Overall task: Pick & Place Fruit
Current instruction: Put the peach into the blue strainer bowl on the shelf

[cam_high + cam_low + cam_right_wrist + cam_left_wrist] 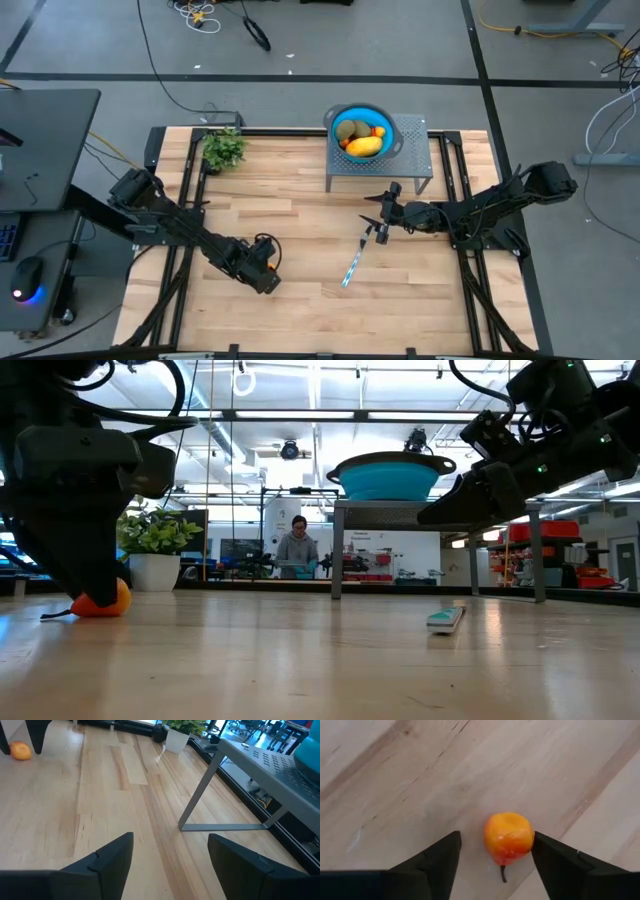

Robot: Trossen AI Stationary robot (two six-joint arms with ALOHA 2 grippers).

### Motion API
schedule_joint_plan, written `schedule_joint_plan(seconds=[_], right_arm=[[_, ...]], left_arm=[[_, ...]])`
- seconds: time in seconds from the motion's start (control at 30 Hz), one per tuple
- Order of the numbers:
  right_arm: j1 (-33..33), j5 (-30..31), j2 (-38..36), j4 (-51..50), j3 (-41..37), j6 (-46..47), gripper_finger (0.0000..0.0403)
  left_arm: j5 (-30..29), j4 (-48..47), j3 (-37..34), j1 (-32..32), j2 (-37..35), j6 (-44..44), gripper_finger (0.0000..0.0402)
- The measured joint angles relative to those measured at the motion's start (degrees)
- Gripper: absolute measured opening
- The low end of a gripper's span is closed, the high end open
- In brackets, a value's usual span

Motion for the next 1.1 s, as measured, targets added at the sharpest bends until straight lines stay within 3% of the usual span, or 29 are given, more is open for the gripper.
schedule_joint_plan(seconds=[0.47, 0.67, 0.8, 0.97, 1.1], right_arm=[[0.0, 0.02, 0.0, 0.02, 0.0, 0.0, 0.0268], [0.0, 0.0, 0.0, 0.04, 0.0, 0.0, 0.0268], [0.0, -0.09, 0.0, 0.86, 0.0, 0.0, 0.0268], [0.0, -0.09, 0.0, 0.87, 0.0, 0.0, 0.0268], [0.0, -0.11, 0.0, 0.78, 0.0, 0.0, 0.0268]], left_arm=[[-0.75, -3.51, -0.01, 1.31, 0.02, 1.0, 0.0127], [-1.6, -3.47, -0.03, 1.84, 0.02, 1.29, 0.014], [-5.94, -4.34, 1.15, 2.93, 0.22, 3.7, 0.0152], [-11.01, -4.08, 5.97, 5.71, 0.15, 12.9, 0.014], [-18.72, -3.61, 11.89, 9.51, 0.13, 23.79, 0.0129]])
